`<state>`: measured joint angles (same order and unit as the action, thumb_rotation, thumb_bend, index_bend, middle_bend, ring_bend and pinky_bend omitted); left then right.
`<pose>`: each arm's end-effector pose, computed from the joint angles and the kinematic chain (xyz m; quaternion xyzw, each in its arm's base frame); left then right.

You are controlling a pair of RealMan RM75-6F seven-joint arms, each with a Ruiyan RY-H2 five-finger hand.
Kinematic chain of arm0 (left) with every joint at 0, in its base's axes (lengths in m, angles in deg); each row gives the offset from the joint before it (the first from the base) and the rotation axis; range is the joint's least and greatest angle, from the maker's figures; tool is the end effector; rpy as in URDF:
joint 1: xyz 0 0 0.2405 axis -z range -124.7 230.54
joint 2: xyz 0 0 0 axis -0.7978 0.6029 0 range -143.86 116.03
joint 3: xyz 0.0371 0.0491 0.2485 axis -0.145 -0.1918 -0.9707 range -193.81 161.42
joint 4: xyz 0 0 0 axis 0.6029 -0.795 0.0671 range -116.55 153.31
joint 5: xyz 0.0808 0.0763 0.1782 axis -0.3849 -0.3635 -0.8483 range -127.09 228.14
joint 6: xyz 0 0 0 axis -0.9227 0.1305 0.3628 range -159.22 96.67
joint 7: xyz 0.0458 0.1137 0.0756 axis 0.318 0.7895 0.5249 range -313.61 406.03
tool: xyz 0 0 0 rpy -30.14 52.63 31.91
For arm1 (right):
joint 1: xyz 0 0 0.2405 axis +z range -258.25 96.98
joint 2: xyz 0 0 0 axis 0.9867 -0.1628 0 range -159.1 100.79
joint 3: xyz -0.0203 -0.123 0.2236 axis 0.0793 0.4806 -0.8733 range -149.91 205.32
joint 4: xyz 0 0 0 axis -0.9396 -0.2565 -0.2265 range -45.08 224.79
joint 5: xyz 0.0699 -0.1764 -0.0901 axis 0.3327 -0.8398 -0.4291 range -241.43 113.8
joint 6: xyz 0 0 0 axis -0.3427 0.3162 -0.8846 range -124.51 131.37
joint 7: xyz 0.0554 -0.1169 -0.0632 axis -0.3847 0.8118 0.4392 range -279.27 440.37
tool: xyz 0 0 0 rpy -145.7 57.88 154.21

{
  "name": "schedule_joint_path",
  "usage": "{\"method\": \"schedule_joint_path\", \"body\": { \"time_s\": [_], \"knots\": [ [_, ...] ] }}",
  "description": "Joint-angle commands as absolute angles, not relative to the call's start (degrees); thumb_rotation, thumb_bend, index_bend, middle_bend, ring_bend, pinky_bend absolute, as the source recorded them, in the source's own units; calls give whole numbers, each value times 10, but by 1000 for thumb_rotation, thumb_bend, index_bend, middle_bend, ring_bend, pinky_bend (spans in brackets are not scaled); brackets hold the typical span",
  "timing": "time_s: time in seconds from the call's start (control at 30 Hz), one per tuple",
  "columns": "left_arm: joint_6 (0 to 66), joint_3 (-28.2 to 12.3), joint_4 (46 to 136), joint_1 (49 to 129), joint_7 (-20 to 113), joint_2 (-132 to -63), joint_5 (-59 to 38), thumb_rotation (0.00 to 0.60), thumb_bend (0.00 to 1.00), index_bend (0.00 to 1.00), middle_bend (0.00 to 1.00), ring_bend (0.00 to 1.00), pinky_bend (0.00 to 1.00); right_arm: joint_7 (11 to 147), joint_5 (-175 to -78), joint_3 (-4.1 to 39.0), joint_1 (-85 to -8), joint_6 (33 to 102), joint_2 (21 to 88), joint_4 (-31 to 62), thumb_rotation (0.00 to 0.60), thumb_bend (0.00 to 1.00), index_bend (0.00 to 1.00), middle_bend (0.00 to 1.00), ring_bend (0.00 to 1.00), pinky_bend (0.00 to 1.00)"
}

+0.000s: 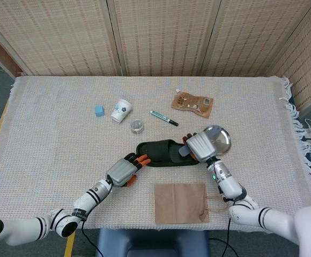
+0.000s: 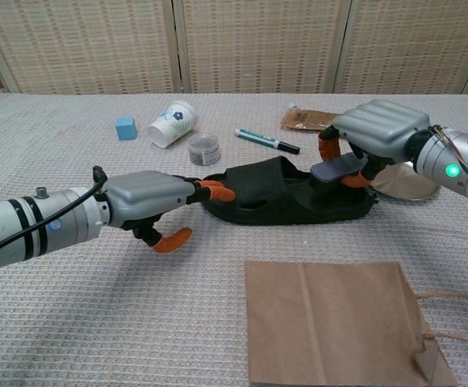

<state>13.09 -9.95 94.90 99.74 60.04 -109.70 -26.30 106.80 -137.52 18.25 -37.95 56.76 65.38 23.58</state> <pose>-0.1245 0.3227 -0.0801 -0.8402 -0.3145 -0.3288 0.2952 -0.1800 -0.3724 -0.0270 0.7934 -0.2224 0.2974 0.4824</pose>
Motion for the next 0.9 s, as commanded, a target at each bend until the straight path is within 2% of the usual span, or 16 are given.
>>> {"method": "schedule_joint_path", "body": {
  "time_s": [0.03, 0.43, 0.9],
  "knots": [
    [135, -102, 953, 998, 600, -1094, -266, 600, 634, 0, 0, 0, 79, 1104, -1363, 188, -371, 553, 660, 238, 600, 390, 834, 609, 521, 720],
    [139, -108, 955, 1004, 599, -1092, -264, 600, 635, 0, 0, 0, 79, 1167, -1343, 201, -376, 556, 633, 239, 600, 390, 833, 609, 521, 721],
    [144, -111, 957, 1009, 593, -1087, -263, 600, 633, 0, 0, 0, 79, 1193, -1346, 207, -360, 554, 635, 181, 600, 390, 820, 609, 521, 721]
  ]
}}
